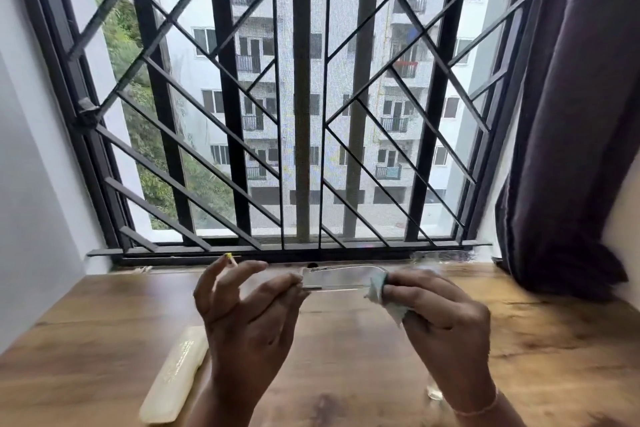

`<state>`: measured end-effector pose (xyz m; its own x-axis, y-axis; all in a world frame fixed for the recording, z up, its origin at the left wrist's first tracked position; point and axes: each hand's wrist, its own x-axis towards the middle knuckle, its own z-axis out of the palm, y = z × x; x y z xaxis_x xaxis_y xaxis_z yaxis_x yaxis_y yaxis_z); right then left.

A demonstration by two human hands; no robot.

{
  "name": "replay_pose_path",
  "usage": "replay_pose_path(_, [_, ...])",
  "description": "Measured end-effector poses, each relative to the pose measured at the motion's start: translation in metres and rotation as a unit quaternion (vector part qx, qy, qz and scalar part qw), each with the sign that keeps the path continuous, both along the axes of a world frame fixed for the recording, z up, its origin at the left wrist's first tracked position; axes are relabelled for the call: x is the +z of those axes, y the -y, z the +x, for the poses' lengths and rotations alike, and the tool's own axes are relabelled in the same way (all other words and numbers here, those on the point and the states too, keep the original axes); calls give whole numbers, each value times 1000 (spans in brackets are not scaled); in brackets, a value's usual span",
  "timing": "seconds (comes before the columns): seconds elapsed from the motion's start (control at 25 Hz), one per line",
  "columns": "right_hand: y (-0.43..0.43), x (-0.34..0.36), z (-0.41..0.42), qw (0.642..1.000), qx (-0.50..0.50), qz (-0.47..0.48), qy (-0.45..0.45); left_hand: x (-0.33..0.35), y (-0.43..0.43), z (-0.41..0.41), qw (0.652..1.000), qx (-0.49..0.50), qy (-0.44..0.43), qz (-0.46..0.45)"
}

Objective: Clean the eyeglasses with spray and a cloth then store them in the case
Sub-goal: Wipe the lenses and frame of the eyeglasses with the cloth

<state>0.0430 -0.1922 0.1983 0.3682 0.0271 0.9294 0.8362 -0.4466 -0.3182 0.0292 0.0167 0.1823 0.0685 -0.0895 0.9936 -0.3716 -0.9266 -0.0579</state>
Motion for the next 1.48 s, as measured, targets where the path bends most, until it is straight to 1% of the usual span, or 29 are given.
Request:
replay_pose_path(0.08, [6,-1,-1,997,-1,72,-22,2,-4,-1,1000,7,17,-11])
replay_pose_path(0.2, [3,-6,-5,991,-3,136,-19,3,-4,-2,998,19,38,-39])
replay_pose_path(0.32, [2,-9,-7,968,18,244,-63,5,-11,-4,996,23,51,-73])
replay_pose_path(0.4, [2,-6,-7,936,43,330,-116,9,-15,-5,992,18,48,-111])
replay_pose_path(0.48, [3,-2,-3,878,48,435,-192,9,-14,-5,982,-6,22,-189])
replay_pose_path(0.56, [5,-4,3,818,58,513,-255,7,-10,-5,953,-51,-27,-297])
replay_pose_path(0.6, [6,-4,6,800,70,527,-279,5,-8,-5,929,-79,-58,-356])
replay_pose_path(0.68, [7,0,10,773,105,541,-315,2,-5,-3,871,-147,-110,-456])
replay_pose_path(0.76, [5,4,13,749,147,559,-325,-1,1,-1,798,-212,-142,-546])
replay_pose_path(0.84, [-2,6,15,737,183,557,-337,-2,6,0,727,-266,-160,-613])
replay_pose_path(0.92, [-10,2,15,728,207,542,-366,-2,10,-1,685,-292,-175,-644])
replay_pose_path(1.0, [-16,-2,15,718,230,525,-395,-2,12,-1,663,-304,-181,-660])
replay_pose_path(1.12, [-19,-5,13,718,248,496,-421,-2,11,-2,640,-310,-179,-680])
replay_pose_path(1.2, [-18,-7,12,710,281,483,-428,-3,10,-3,636,-304,-181,-686])
replay_pose_path(1.36, [-12,-11,10,654,348,480,-469,1,9,-5,632,-293,-190,-692])
replay_pose_path(1.4, [-11,-11,10,651,352,476,-475,2,9,-6,632,-292,-192,-691])
replay_pose_path(1.48, [-9,-10,10,666,340,463,-475,3,10,-6,628,-299,-196,-692])
